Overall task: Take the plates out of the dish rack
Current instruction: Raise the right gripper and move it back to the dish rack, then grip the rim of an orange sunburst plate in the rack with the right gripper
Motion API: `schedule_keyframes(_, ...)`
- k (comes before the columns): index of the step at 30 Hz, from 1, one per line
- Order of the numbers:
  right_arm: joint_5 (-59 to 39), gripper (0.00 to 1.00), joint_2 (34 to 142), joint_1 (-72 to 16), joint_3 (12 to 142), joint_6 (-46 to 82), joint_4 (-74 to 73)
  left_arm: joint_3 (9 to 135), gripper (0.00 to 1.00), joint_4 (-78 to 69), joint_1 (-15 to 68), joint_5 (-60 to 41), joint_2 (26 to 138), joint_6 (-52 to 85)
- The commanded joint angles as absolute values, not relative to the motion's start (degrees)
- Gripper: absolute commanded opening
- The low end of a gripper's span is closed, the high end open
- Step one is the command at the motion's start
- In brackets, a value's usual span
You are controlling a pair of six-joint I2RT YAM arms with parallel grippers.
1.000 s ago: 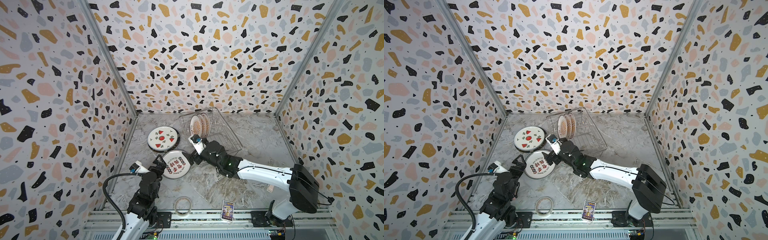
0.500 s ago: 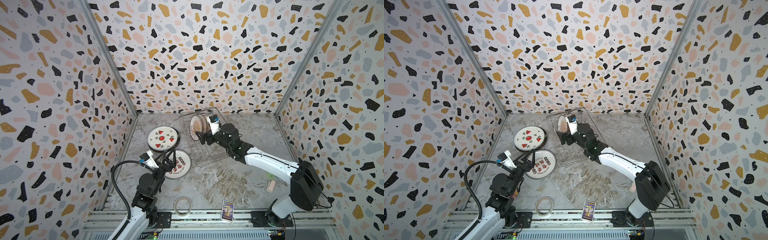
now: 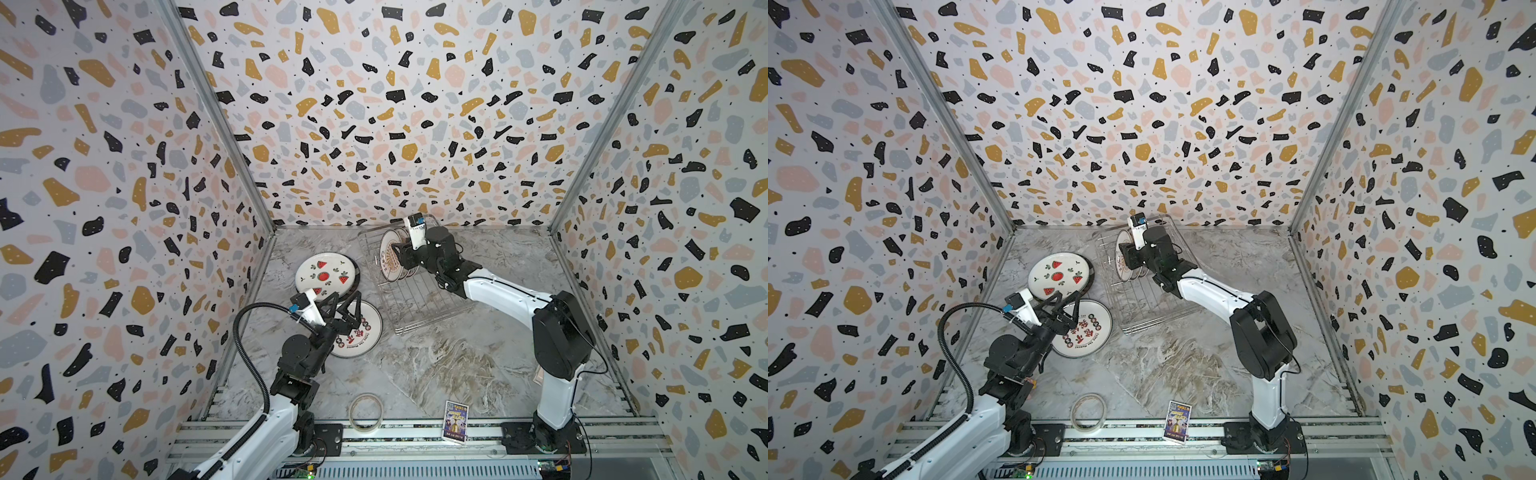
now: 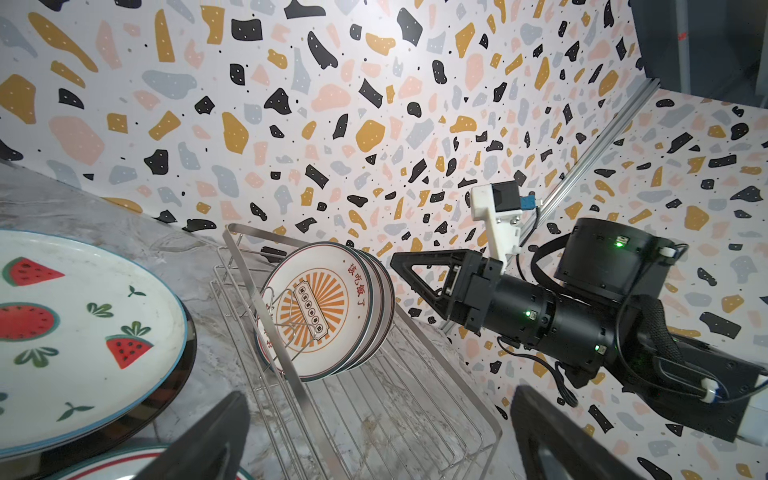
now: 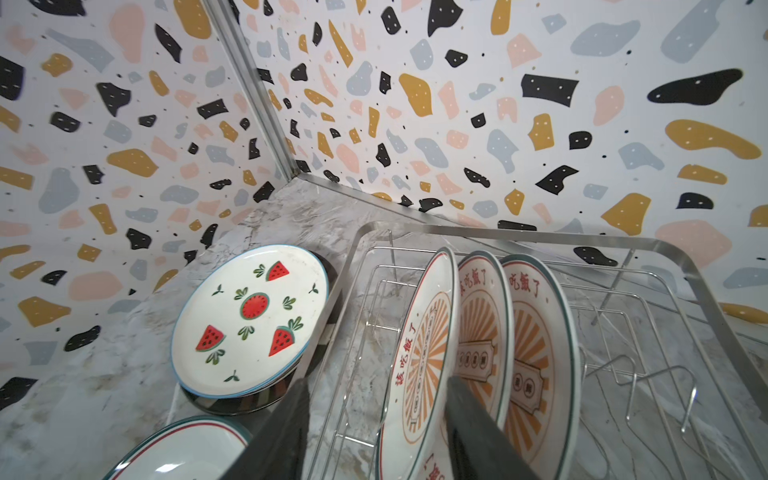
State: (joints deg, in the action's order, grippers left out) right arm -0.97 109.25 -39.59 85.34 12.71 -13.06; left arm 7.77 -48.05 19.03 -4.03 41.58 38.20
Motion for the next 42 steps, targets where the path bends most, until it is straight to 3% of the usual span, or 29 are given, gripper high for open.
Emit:
schedule_keyframes(1,3.6,0.51,110.02,-39.46,89.44,12.21,-10.3,8.8,1.0,-53.81,19.4,-4.51,42.07,35.33)
schedule_keyframes(9,4.12,0.43,114.84,-39.46,94.15,12.3,-8.39,9.29,1.0,-54.23,23.08,-4.75,44.3,30.42)
schedule_keyframes(13,6.86,0.34,116.84,-39.46,96.47,12.6,-6.76,9.32,1.0,-55.32,23.46,-4.41,46.16,30.77)
schedule_keyframes(22,9.03,0.32,119.15,-39.79,97.81,13.7,-5.93,9.16,1.0,-55.72,23.51,-3.05,47.81,31.14)
schedule_keyframes(27,12.51,0.32,121.11,-40.23,99.27,15.07,-4.81,8.77,1.0,-55.42,23.52,4.03,50.4,32.56)
schedule_keyframes(42,23.02,0.34,129.32,-42.48,106.19,17.85,0.04,6.38,1.0,-60.51,23.47,4.04,53.15,37.38)
